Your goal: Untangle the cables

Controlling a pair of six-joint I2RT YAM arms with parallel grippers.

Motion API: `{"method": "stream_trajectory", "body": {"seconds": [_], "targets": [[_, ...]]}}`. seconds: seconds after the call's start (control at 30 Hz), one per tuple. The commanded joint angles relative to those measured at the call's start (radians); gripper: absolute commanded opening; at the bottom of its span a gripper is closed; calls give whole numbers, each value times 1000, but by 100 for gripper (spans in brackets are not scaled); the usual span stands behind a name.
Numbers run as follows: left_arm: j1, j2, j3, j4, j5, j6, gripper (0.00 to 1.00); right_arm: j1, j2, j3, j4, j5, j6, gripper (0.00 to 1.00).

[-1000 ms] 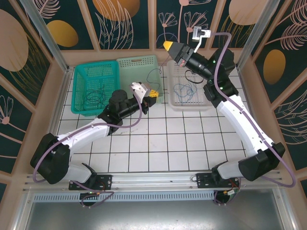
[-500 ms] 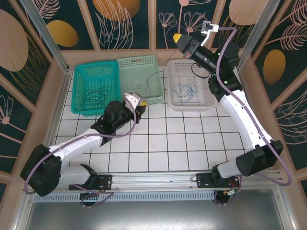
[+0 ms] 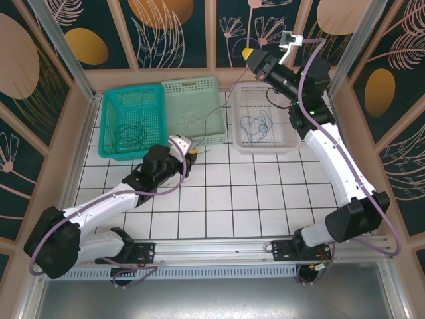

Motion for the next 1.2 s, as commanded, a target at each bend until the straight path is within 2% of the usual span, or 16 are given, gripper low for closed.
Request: {"method": "stream_trajectory", "body": {"seconds": [0.0,0.1,0.23,0.47,0.5,0.53,0.63,0.7,0.8,0.9,0.97,1.1,1.17], "targets": [[-3,15,28,-54,-61,-4,9,-2,-9,-8,38,-6,8,0],[-3,19,40,-69,-88,-12,10,1,-11,-19,30,-12,4,0],[-1,14,50,-75,-104,-16,18,15,-7,-43,7,-19,-29,0],[-3,-67,27,-56,-42,-18,32,31,-17,-127,-16,-60,-105,0],[-2,-88,21,-49,-51,-23,41,34,-20,-142,-8,-75,-110,0],[-2,-111,13,-34,-71,-33,53,36,-21,-152,-8,-90,-117,0],[-2,-192,-8,32,-140,-79,69,52,-17,-164,-46,-134,-178,0],[-2,-246,-18,92,-141,-101,77,69,-22,-176,-80,-125,-216,0],[-2,-280,-3,161,-71,-105,83,83,-31,-232,-20,-151,-191,0],[-2,-237,81,144,-7,-124,86,111,-14,-258,46,-240,-179,0],[-2,-200,133,127,-11,-139,87,134,0,-249,28,-276,-204,0],[2,-140,216,90,-89,-144,89,148,2,-235,-66,-320,-281,0],[4,-120,236,92,-59,-139,89,149,-11,-249,-72,-337,-293,0]]}}
